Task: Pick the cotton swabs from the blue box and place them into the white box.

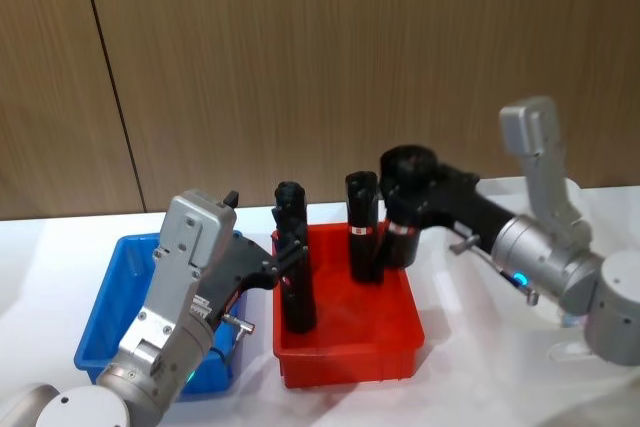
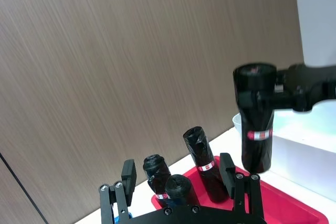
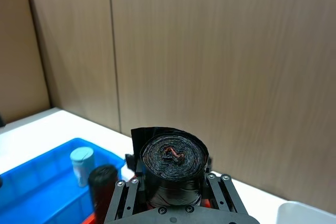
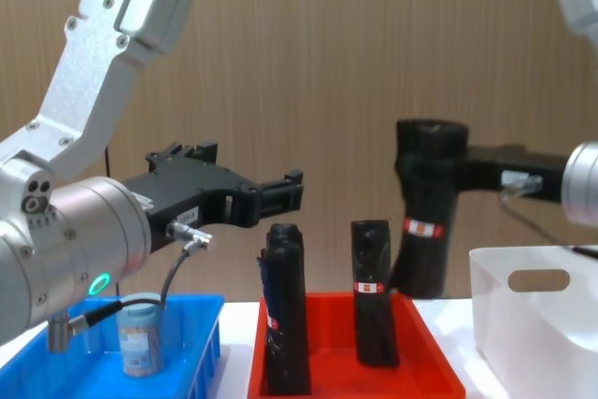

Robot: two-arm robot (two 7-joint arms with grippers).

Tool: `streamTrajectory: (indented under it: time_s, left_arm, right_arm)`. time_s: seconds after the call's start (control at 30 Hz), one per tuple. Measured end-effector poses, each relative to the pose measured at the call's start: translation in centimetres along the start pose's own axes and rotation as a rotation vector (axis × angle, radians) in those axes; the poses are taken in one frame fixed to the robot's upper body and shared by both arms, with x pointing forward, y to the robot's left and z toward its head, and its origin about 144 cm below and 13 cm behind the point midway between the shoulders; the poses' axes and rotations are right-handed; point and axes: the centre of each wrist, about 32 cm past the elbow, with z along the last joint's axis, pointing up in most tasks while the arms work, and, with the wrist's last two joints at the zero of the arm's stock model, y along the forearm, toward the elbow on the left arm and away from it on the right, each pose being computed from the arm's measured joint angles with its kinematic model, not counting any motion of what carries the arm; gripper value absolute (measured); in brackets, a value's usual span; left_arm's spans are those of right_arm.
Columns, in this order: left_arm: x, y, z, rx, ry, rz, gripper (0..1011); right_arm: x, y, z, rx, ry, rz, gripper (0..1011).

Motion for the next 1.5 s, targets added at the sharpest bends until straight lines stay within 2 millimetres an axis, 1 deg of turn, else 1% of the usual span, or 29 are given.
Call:
streamTrajectory:
  time_s: [0.2,0.33,0.63,0.9,1.27,1.33,1.37,1.4,1.47,1.5]
  left_arm:
    - [0.0,0.0,0.0,0.0,0.0,0.0,1004]
    - [0.0,0.0,0.0,0.0,0.0,0.0,1004]
    - [0.0,0.0,0.0,0.0,0.0,0.0,1004]
    - [0.0,0.0,0.0,0.0,0.0,0.0,1004]
    - [0.0,0.0,0.0,0.0,0.0,0.0,1004]
    - [0.0,0.0,0.0,0.0,0.0,0.0,1004]
    - [0.0,0.0,0.0,0.0,0.0,0.0,1004]
    - [0.0,0.0,0.0,0.0,0.0,0.0,1004]
    - [0.0,0.0,0.0,0.0,0.0,0.0,1004]
    - [0.0,0.0,0.0,0.0,0.0,0.0,1004]
  right_arm:
    - [1.0,-0.8,1.1,0.027,-0.014,-0.049,532]
    - [1.7,-1.4,1.5,0.036,-0.025,-0.084,532]
    - [3.2,-2.7,1.7,0.042,-0.054,-0.172,532]
    - [4.5,-3.4,1.0,0.023,-0.07,-0.234,532]
    - [5.7,-3.7,-0.9,-0.03,-0.076,-0.283,532]
    - [5.8,-3.7,-1.1,-0.037,-0.077,-0.286,575]
    - [5.9,-3.7,-1.3,-0.041,-0.077,-0.288,575]
    - [5.9,-3.7,-1.5,-0.045,-0.076,-0.29,624]
    - [6.0,-3.7,-1.7,-0.051,-0.078,-0.291,665]
    - [6.0,-3.7,-1.7,-0.051,-0.078,-0.291,718]
